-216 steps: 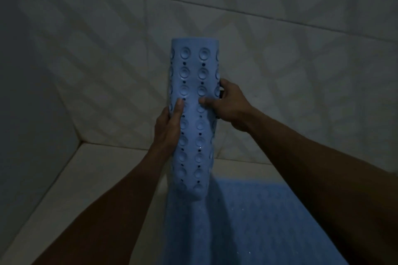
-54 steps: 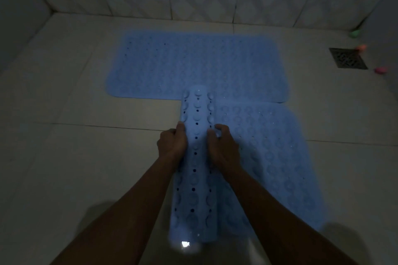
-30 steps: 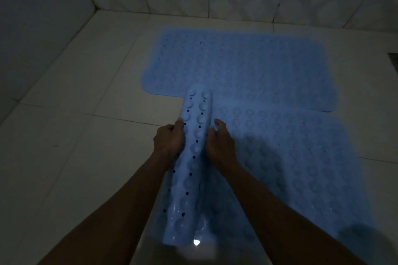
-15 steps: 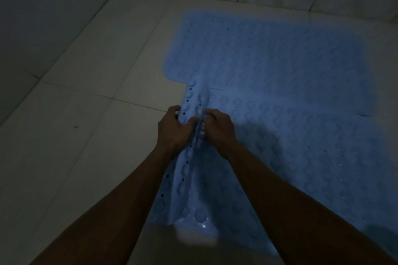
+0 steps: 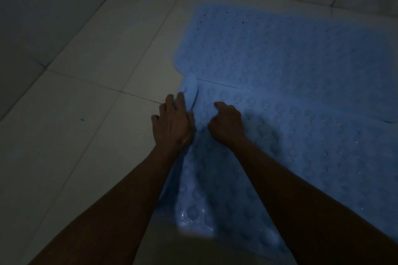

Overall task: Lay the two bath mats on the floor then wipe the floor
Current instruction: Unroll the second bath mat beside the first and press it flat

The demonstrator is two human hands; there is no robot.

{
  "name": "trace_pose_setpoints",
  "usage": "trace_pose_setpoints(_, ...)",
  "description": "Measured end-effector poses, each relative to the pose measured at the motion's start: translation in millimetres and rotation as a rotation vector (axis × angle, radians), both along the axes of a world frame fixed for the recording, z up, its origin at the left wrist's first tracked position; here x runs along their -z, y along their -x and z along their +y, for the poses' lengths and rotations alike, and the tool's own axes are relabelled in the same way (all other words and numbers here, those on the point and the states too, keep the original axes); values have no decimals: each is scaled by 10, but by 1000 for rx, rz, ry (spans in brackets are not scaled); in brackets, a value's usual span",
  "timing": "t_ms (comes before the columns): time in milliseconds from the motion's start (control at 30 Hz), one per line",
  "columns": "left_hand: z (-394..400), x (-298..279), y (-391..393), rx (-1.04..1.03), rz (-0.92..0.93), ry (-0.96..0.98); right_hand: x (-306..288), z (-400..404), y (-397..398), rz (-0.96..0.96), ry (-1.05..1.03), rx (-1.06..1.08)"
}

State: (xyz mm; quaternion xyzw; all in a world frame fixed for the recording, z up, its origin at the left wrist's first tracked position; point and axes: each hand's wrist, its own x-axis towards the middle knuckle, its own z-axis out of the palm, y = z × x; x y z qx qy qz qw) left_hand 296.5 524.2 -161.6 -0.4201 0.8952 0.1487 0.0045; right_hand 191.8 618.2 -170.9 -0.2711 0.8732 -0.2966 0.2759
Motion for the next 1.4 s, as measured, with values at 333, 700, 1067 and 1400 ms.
trace_pose_setpoints(333,-510,-72,25,410,-259,525,42,-31,161,493,-108,-105)
trace_pose_setpoints(700,-671,455,150,263,-29,121,521,-59,244,523,-242,-187)
trace_pose_setpoints(1067,-778,641,116,302,-66,142,503,-69,211,551,-228,-154)
trace_pose_setpoints(1400,-829,631,112,332,-110,165,595,-90,197,625,-194,-113)
